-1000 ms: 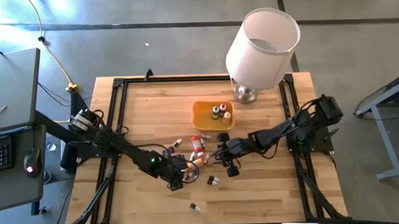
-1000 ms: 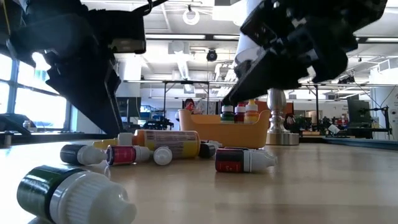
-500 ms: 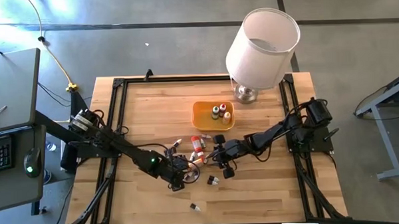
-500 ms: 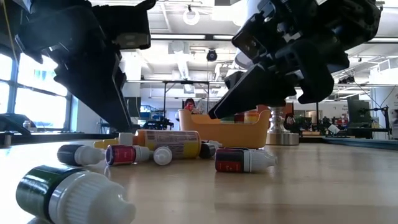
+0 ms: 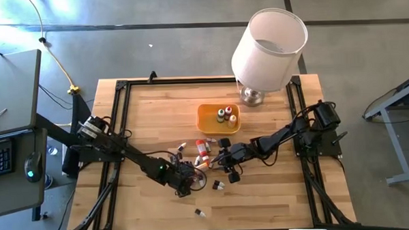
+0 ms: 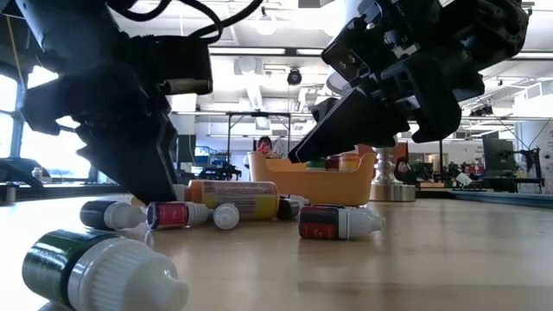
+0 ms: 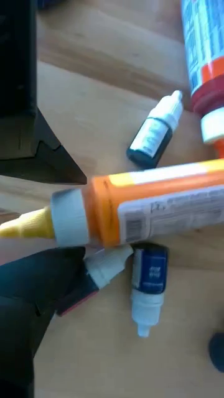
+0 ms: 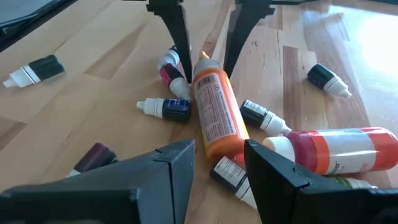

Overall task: Pick & Place food coloring
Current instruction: Put the large yellow food coloring bottle into the yellow container

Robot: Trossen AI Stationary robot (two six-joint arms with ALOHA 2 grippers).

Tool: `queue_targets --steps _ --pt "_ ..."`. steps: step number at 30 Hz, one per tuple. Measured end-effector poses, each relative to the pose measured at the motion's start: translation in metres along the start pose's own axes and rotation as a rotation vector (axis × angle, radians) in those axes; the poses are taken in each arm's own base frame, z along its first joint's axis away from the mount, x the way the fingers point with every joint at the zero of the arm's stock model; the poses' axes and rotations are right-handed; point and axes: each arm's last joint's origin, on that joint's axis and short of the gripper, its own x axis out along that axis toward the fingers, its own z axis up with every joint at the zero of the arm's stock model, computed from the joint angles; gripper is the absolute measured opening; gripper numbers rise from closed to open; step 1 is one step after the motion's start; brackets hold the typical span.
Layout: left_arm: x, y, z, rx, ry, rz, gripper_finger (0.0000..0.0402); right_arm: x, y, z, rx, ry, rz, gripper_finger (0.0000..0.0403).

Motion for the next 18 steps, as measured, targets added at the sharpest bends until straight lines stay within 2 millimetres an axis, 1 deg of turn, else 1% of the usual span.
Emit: queue_targets --steps 6,18 --pt "0.0000 0.0001 0.0016 -0.005 -0.032 0.022 0.0166 0.0000 0.0000 0.0000 -0.008 0.001 0.000 0.0133" --pt "-0.0001 -0.0002 0.0010 -0.004 -0.020 0.011 0.0166 0.0000 0.0001 -0.0006 -0.008 0.007 0.000 0.0133"
